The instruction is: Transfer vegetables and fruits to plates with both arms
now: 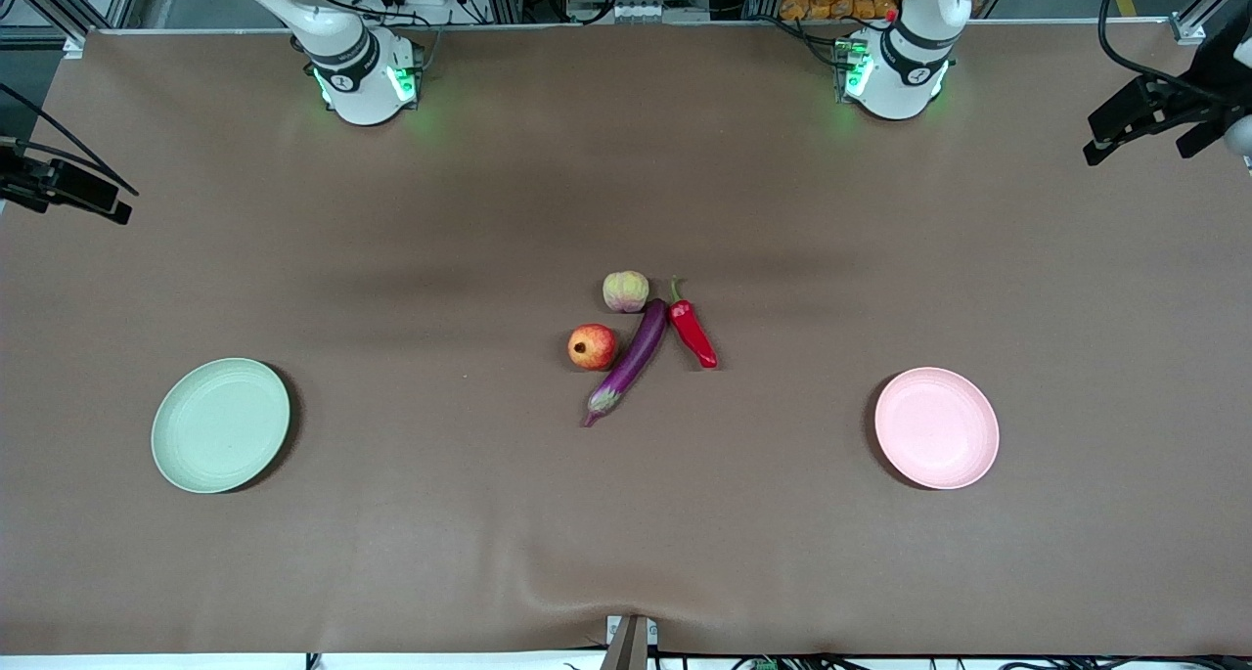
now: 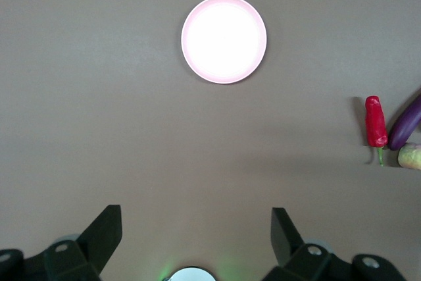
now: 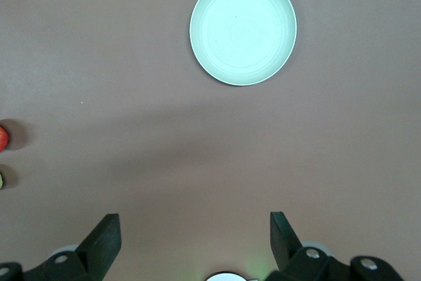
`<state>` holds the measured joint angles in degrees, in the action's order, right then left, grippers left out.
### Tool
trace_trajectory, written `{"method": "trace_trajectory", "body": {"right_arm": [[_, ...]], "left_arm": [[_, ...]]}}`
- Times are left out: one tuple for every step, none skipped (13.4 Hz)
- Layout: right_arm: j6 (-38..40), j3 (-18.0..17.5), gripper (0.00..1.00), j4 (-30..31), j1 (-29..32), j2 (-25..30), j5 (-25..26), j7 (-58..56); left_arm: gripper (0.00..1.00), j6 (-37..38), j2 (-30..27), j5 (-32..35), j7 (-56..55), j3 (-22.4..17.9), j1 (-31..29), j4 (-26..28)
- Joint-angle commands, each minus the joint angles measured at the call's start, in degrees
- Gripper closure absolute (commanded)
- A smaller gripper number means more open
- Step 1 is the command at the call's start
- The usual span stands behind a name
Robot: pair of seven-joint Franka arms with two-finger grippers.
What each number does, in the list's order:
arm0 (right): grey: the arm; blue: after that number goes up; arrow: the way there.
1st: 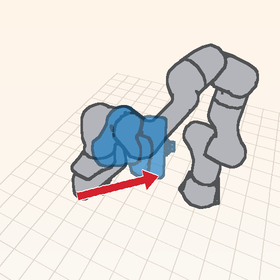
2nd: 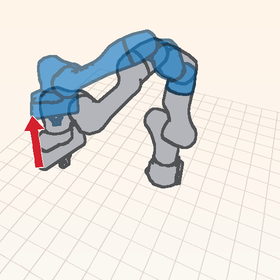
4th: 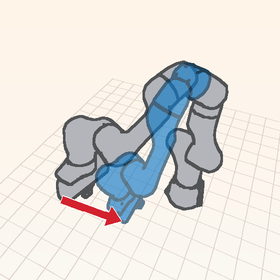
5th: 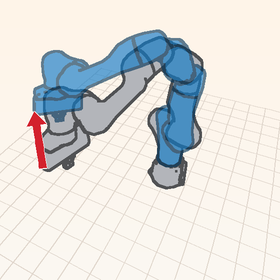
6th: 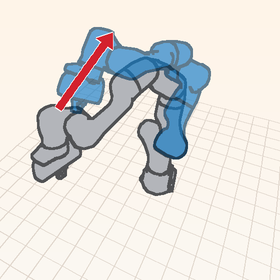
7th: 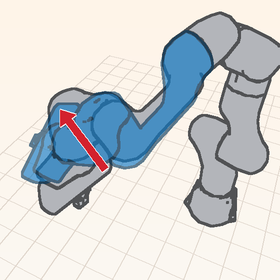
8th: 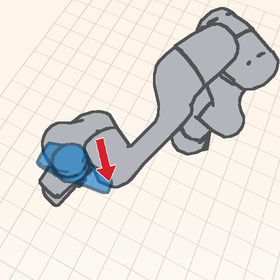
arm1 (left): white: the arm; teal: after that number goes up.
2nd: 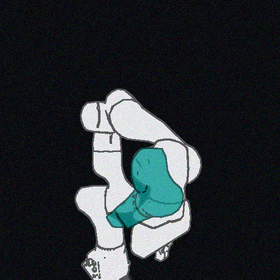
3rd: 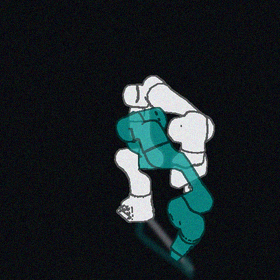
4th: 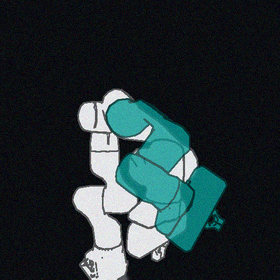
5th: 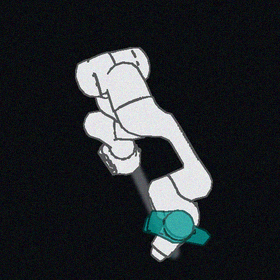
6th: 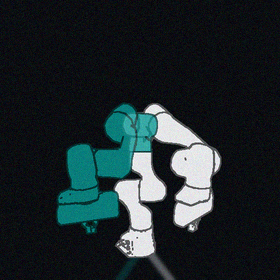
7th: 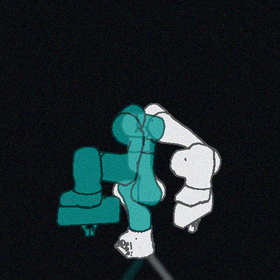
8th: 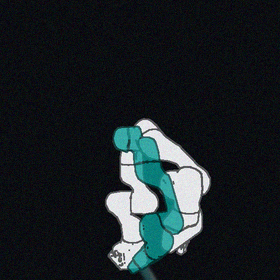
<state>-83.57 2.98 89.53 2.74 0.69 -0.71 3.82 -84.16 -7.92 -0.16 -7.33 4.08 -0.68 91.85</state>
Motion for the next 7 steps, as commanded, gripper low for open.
{"method": "trace_trajectory", "body": {"right_arm": [[0.8,-0.3,0.00,-0.4,0.2,0.2,0.8,0.4],[0.8,-0.2,0.00,-0.4,0.2,0.2,0.8,0.4],[0.8,-0.2,0.00,-0.4,0.2,0.2,0.8,0.4],[0.8,-0.2,0.00,-0.4,0.2,0.2,0.8,0.4],[0.8,-0.2,0.00,-0.4,0.2,0.2,0.8,0.4],[0.8,-0.3,0.00,-0.4,0.2,0.2,0.8,0.6],[0.8,-0.3,0.00,-0.5,0.2,0.2,0.8,0.7]], "left_arm": [[0.00,1.9,1.5,0.4,0.9,0.0,0.6,-2.1],[0.00,1.9,2.0,0.5,0.9,0.1,0.4,-2.2],[0.00,1.9,2.2,0.6,0.9,0.1,0.5,-2.4],[0.00,1.9,2.2,0.8,0.9,0.1,0.7,-2.5],[0.00,1.9,2.3,0.7,0.9,0.2,0.8,-2.7],[0.00,1.9,2.3,0.4,0.3,1.0,0.8,-2.1],[0.00,1.9,2.3,0.5,0.9,1.3,0.8,-1.9]]}}
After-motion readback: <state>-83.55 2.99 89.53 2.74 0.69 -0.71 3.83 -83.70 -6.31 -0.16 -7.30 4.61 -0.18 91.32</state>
